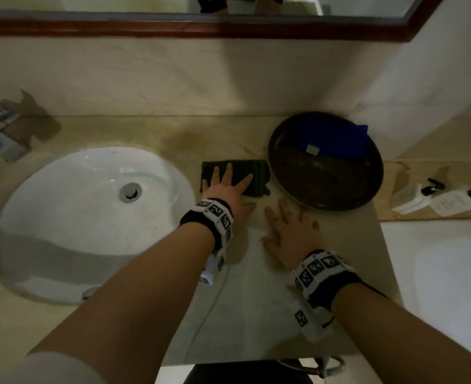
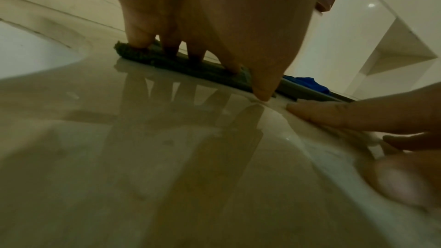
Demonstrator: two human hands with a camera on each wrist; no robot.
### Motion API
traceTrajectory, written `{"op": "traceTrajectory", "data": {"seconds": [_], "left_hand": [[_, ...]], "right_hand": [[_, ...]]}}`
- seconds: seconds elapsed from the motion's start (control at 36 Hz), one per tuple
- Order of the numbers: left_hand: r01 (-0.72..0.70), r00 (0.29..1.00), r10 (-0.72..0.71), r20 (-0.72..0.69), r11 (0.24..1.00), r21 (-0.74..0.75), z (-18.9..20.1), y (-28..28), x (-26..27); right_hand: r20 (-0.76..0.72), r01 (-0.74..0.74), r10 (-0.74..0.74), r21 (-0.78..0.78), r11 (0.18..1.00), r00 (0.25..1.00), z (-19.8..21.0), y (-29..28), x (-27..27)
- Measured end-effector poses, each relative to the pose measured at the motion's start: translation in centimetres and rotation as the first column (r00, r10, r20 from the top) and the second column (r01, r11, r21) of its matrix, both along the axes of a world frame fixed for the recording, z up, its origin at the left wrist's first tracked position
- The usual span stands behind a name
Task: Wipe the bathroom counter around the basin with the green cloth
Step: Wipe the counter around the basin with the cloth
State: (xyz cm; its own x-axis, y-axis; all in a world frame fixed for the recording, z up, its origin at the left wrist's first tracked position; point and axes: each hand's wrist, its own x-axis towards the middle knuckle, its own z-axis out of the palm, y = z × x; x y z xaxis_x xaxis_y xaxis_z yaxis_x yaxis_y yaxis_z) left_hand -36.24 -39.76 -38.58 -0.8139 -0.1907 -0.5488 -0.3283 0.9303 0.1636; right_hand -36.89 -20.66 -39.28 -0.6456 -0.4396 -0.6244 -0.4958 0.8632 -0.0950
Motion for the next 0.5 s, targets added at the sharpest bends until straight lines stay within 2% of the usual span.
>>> {"op": "traceTrajectory", "data": {"seconds": [0.33,0.44,0.5], "left_hand": [[-0.025,0.998,0.022,-0.059,0.999,-0.041,-0.7,1.6,4.5],[-0.055,0.997,0.052,-0.051,0.997,-0.059,-0.5,3.0,6.3],[-0.07,0.997,0.067,-0.048,0.995,-0.066,-0.4,3.5,6.5]], "right_hand": [[0.043,-0.024,0.024,-0.014,1.0,0.999,1.2,-0.6,-0.4],[0.036,-0.219,0.221,-0.047,0.975,0.975,3.0,-1.2,-2.0],[0.057,-0.22,0.227,-0.11,0.969,0.972,4.4,-1.6,-3.1]]}}
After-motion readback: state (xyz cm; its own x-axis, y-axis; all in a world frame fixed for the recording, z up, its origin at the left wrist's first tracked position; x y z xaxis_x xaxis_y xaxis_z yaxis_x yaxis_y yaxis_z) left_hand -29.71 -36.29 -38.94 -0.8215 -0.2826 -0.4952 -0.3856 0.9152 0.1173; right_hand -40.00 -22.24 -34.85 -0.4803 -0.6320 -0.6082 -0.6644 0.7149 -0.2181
